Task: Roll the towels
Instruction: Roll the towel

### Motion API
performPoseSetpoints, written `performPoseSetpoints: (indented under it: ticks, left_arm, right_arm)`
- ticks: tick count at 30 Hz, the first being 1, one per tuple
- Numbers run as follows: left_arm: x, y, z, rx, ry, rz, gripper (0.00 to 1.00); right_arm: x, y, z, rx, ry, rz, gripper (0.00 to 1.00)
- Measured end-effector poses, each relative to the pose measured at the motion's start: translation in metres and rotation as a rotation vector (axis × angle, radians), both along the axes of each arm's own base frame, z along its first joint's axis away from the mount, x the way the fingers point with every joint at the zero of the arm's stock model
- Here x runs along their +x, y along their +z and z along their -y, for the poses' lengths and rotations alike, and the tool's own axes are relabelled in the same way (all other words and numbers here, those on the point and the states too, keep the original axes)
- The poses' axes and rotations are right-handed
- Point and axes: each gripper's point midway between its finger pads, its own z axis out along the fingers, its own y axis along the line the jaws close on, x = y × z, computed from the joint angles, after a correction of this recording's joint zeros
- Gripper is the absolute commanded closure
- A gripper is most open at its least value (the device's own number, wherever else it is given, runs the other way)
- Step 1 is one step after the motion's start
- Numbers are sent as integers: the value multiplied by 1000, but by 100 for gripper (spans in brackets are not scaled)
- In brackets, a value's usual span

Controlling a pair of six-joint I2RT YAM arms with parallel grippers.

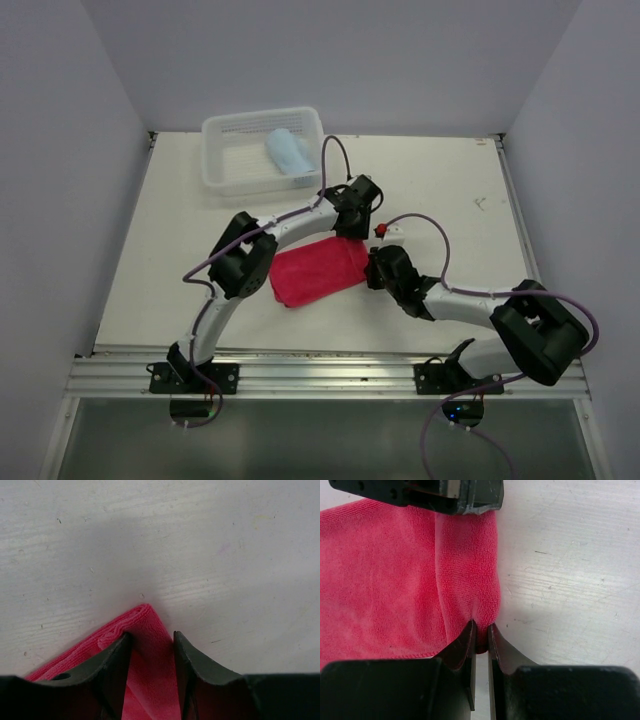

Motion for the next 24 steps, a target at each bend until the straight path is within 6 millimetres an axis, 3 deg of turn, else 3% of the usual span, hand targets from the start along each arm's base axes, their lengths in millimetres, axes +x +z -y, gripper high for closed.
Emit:
performPoseSetpoints:
  ticks: [3, 13, 16, 24]
  left_arm:
    - [0, -2, 0, 28, -1, 5, 58]
    - [-1, -5, -2, 91, 6, 17, 95]
    - [-1, -5, -1, 81, 14, 21, 100]
    - [-4, -1, -2, -30, 68, 54, 100]
  right_arm:
    - [0, 1, 0, -14, 2, 13, 100]
    - [0, 6, 1, -20, 0, 50, 100]
    - [1, 12, 2, -20, 3, 66, 100]
    - [-3, 18, 3, -56, 27, 92, 100]
